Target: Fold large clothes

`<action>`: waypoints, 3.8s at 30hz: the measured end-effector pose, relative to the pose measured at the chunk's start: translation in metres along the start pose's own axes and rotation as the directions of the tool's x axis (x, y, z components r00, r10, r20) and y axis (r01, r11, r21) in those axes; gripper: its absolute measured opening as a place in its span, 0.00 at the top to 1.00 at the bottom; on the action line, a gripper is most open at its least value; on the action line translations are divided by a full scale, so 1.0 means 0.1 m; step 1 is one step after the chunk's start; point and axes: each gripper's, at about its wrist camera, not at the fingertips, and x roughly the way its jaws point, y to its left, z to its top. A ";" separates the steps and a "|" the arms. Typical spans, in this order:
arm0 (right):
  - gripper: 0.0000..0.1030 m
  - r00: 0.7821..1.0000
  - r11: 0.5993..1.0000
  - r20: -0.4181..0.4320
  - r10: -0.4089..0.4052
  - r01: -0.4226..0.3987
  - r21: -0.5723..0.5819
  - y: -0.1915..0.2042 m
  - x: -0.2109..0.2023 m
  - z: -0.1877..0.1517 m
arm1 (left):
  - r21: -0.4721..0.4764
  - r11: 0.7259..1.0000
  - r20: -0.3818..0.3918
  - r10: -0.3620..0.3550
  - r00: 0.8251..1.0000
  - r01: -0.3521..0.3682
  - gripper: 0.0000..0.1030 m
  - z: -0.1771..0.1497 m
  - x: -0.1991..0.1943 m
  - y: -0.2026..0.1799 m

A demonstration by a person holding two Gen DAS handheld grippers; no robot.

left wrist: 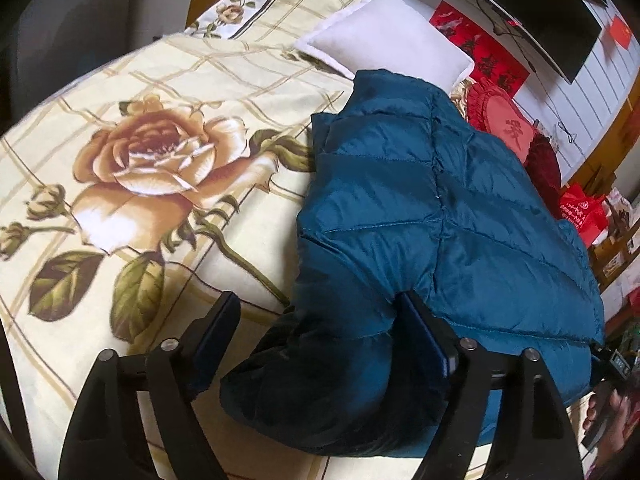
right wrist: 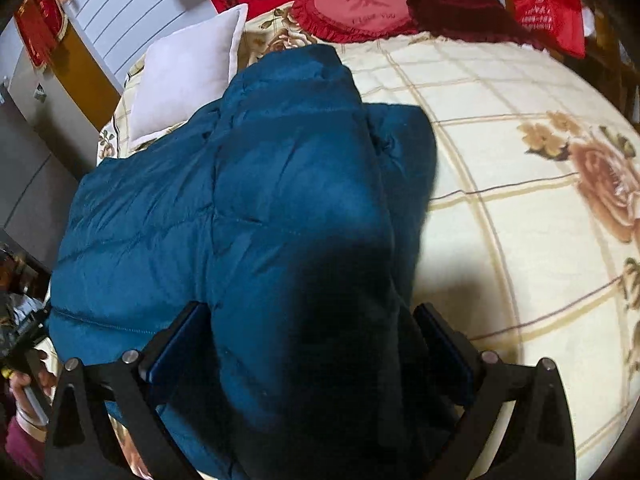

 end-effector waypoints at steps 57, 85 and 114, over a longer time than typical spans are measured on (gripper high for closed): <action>0.14 0.970 0.967 0.190 -0.153 0.186 -0.175 0.88 -2.01 -1.62 | 0.188 0.957 0.188 0.185 0.965 -0.220 0.43 -1.25 -2.17 -0.28; 0.12 0.965 0.950 0.234 -0.119 0.179 -0.255 2.14 -1.52 -2.15 | 0.321 0.922 0.228 0.146 0.963 -0.216 0.43 -1.88 -1.86 -1.18; 0.12 0.949 0.946 0.293 -0.117 0.196 -0.257 2.19 -1.56 -2.23 | 0.329 0.923 0.240 0.123 0.963 -0.201 0.43 -1.98 -1.79 -1.27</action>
